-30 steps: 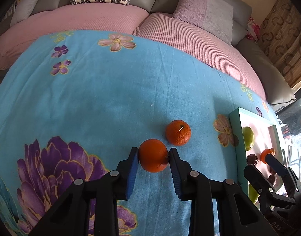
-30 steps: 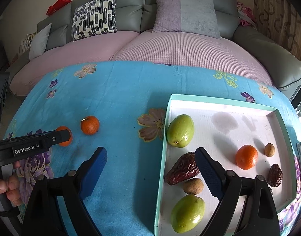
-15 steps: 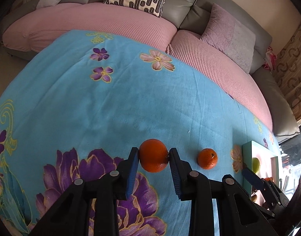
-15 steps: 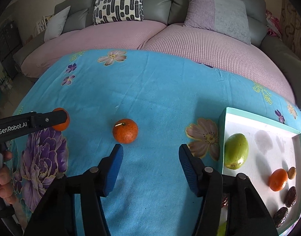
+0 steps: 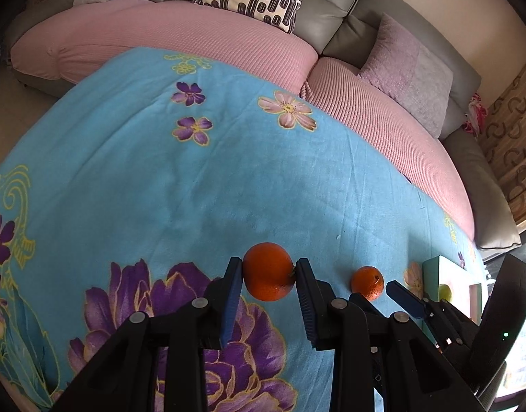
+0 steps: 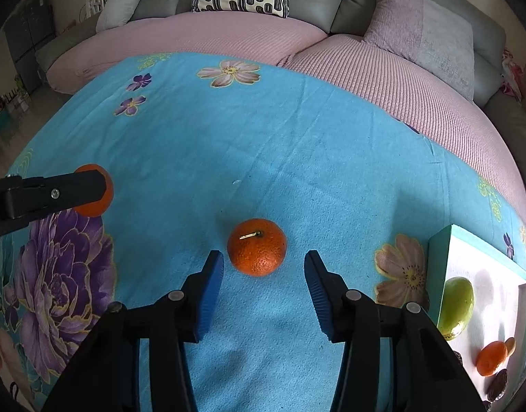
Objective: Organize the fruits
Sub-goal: 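Grasp the other orange with the right gripper while the left gripper holds its orange, then carry both oranges over the tray with the left and right grippers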
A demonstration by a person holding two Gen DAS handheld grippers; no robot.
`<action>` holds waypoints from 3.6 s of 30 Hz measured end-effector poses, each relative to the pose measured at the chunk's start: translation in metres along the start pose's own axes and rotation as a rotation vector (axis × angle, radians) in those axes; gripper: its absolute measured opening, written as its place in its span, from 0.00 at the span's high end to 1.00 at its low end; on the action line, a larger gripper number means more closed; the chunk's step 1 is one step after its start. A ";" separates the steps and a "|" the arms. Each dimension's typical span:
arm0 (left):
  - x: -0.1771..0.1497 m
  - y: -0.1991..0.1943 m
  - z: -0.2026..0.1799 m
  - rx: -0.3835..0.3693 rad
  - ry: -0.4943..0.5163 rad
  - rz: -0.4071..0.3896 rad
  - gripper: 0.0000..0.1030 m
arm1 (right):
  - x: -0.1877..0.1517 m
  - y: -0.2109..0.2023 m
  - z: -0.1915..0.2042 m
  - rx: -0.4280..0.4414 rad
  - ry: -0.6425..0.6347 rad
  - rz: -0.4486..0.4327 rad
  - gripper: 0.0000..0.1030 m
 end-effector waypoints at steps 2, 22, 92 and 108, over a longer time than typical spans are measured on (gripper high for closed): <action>0.000 0.000 0.000 0.000 0.000 0.001 0.67 | 0.000 0.002 0.001 -0.003 -0.007 0.001 0.52; 0.000 -0.002 -0.007 0.000 0.018 -0.005 0.67 | -0.007 -0.018 0.003 0.015 -0.006 -0.027 0.66; -0.167 0.014 -0.236 -0.218 0.697 0.121 0.67 | -0.186 -0.151 -0.218 -0.224 0.611 -0.085 0.66; -0.169 0.023 -0.230 -0.190 0.698 0.130 0.67 | -0.187 -0.110 -0.197 -0.170 0.559 0.029 0.66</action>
Point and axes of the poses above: each gripper's, at about its wrist camera, not at the fingertips, and y roughly the way its jaws point, z to its left, x to its top, the point moved 7 cm from there along y, roughly the way its jaws point, and after that the axes turned 5 degrees about -y, right-handed, at the moved point
